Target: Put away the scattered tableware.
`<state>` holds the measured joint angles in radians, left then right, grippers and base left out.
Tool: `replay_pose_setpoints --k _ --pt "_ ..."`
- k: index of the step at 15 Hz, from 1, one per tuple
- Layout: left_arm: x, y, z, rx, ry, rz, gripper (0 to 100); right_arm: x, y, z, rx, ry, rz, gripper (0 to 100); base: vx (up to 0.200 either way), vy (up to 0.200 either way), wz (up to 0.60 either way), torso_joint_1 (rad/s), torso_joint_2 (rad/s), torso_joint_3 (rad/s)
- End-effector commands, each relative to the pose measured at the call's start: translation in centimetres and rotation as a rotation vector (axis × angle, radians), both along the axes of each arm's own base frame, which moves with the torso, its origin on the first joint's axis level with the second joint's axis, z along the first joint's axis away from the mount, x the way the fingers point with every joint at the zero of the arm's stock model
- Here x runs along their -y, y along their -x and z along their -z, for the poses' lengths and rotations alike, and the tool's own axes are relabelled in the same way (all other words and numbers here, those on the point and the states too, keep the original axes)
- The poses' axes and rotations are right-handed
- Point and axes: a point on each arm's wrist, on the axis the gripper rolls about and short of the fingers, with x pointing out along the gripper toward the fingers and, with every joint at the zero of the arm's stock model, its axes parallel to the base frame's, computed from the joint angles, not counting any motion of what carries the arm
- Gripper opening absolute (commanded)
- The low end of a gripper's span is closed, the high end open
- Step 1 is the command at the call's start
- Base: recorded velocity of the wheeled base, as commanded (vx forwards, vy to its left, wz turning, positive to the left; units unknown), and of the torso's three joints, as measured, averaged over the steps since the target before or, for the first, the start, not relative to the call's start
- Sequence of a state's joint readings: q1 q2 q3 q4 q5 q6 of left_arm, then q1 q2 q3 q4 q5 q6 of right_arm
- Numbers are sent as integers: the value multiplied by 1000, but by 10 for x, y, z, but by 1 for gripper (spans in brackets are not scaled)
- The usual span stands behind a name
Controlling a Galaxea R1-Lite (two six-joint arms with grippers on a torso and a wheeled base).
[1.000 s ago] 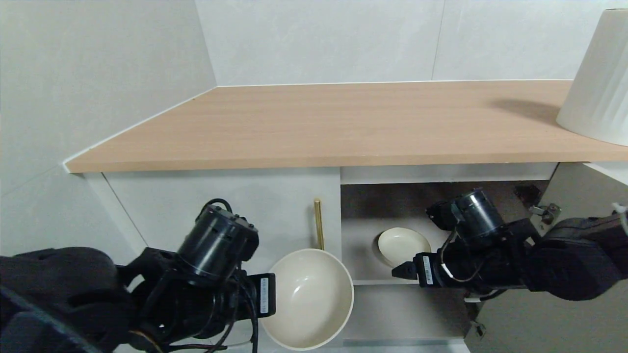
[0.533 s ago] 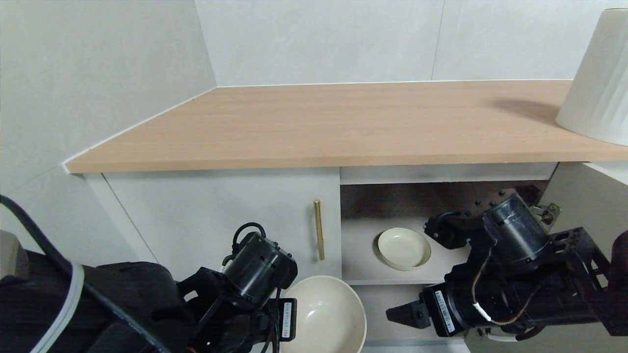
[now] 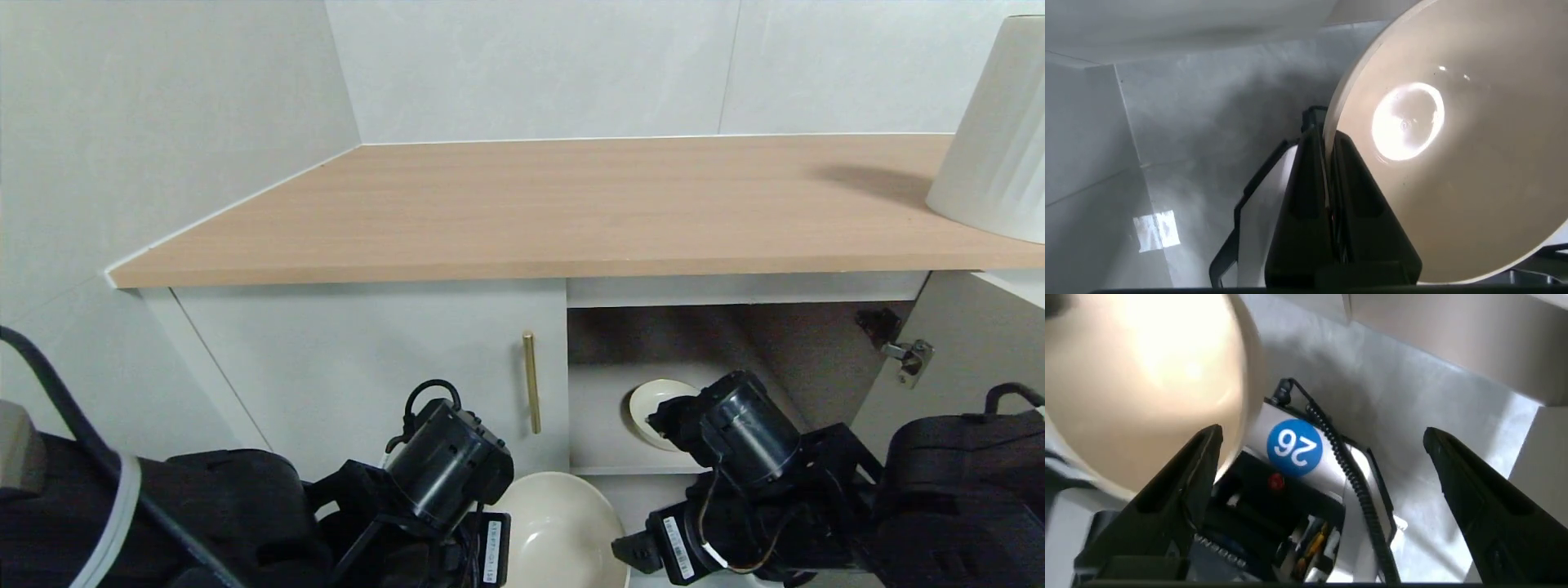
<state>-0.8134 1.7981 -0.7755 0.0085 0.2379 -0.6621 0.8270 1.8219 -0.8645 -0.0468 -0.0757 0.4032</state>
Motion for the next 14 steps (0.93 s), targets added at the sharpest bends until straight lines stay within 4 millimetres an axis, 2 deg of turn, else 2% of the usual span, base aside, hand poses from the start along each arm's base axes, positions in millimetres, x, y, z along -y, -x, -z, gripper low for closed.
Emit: replay_pose_setpoints --k 1,9,10,14 --pt "3 2 1 -1 -1 11 0 -8 -6 16 -16 20 -1 100 0 0 0 0 0 0" --pt "4 2 3 -7 -7 15 0 -12 -11 22 7 29 28 100 0 0 0 0 0 0" --pt "4 2 2 -7 -5 13 0 -12 -11 21 7 27 29 0 0 0 0 0 0 0" --pt "4 2 4 -9 -10 15 0 -12 -11 21 8 26 29 0 0 0 0 0 0 0"
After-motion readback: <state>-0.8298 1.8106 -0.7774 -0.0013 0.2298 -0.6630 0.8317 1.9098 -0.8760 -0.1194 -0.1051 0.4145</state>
